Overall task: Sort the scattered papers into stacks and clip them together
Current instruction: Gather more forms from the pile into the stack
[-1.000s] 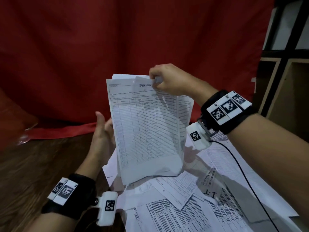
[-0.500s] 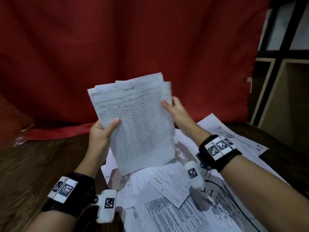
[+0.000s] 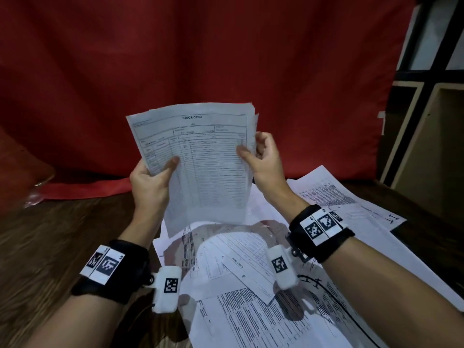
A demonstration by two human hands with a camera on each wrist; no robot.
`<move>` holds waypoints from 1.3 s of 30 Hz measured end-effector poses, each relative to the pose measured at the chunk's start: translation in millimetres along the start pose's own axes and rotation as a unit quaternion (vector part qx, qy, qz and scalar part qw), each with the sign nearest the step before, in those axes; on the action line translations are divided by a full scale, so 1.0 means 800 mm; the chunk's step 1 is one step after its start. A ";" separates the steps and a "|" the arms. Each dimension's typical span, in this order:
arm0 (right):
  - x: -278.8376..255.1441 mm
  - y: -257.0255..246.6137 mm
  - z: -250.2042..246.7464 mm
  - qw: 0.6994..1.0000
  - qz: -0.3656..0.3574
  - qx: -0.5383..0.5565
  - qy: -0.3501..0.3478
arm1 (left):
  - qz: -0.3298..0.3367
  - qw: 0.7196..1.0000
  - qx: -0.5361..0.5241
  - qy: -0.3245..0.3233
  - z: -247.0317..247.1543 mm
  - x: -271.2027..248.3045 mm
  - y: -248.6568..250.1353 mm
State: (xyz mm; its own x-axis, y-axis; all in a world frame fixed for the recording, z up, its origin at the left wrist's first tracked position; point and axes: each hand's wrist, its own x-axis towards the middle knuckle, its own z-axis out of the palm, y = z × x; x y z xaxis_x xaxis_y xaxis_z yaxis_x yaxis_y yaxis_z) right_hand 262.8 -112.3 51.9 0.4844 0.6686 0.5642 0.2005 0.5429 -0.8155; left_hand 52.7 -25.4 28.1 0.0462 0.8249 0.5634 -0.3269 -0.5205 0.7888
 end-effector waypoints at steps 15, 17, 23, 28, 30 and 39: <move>0.002 0.006 0.001 0.998 0.048 0.017 -0.048 | -0.090 0.990 0.020 -0.108 -0.013 0.016 0.001; 0.002 0.004 0.005 0.998 0.058 0.014 -0.034 | -0.071 0.994 0.018 -0.084 -0.013 0.013 0.001; 0.005 -0.008 0.007 0.993 0.082 0.081 -0.025 | -0.023 0.999 -0.023 -0.040 -0.006 0.013 0.006; 0.007 0.002 -0.013 0.987 0.125 0.074 -0.065 | -0.089 0.987 0.052 -0.125 -0.009 0.011 -0.019; 0.010 0.010 -0.029 0.988 0.135 0.027 -0.071 | -0.077 0.989 0.068 -0.104 -0.014 0.018 -0.019; -0.018 0.108 -0.049 0.720 0.180 -0.489 -0.458 | -0.028 0.995 0.092 -0.030 -0.077 0.039 0.011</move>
State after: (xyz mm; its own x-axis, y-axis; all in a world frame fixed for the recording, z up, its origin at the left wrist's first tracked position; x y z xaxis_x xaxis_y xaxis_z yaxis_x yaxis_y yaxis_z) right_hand 306.6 -95.3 -32.0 -0.0206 0.9745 -0.2234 0.9233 -0.0672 -0.3781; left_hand -6.6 9.3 37.6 0.1178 0.8418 0.5269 -0.1449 -0.5103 0.8477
